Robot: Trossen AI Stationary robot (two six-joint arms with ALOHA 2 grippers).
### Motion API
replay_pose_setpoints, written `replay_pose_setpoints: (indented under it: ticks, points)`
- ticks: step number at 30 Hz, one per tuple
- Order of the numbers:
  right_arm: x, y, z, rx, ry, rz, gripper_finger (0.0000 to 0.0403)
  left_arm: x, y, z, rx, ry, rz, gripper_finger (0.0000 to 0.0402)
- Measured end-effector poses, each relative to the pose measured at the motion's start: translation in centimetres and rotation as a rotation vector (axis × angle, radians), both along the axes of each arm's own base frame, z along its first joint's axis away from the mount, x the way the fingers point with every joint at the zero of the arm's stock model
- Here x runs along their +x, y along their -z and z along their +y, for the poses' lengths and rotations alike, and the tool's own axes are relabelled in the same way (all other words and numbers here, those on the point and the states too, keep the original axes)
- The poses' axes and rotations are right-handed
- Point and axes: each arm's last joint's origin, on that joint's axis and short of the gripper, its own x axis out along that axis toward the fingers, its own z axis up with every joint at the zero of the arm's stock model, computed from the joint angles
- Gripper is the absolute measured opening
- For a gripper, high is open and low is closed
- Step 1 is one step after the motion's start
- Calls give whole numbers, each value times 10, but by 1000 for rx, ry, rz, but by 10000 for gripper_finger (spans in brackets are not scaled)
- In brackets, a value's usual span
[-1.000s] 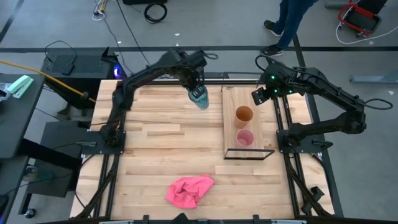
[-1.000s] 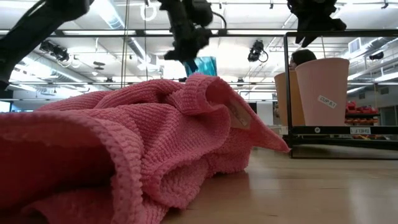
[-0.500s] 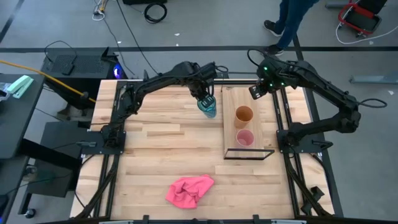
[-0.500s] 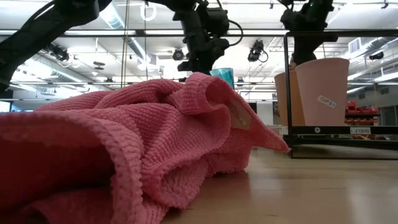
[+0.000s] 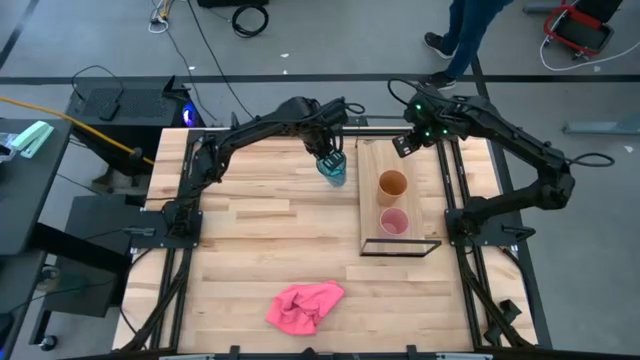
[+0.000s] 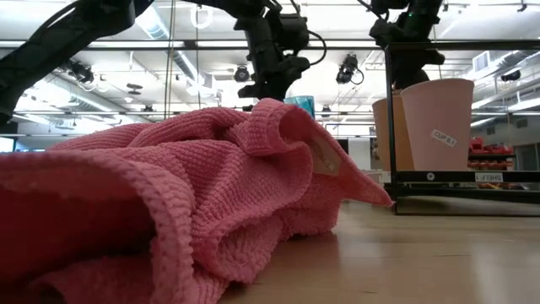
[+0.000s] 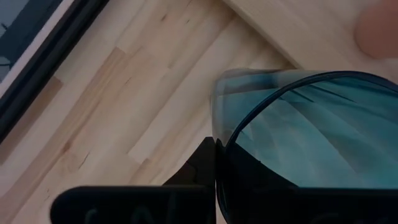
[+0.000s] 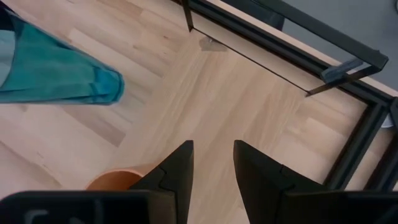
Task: Stack small to large cups/mugs on shelf
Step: Put the blue cup on the shelf
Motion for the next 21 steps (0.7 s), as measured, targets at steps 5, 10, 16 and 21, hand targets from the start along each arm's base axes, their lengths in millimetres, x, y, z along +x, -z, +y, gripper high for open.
replay_pose_setpoints:
  ticks: [5,10,16,21]
  points:
    - [0,0,0,1,-1,-1,121,3,14,3,-20,-1,47,12]
    - [0,0,1,3,-2,-3,121,4,19,4,-23,14,63,12]
    - [1,0,1,10,-9,-10,121,4,19,4,-23,16,62,23]
    - [2,-1,1,12,-15,-23,121,4,18,6,-21,15,45,24]
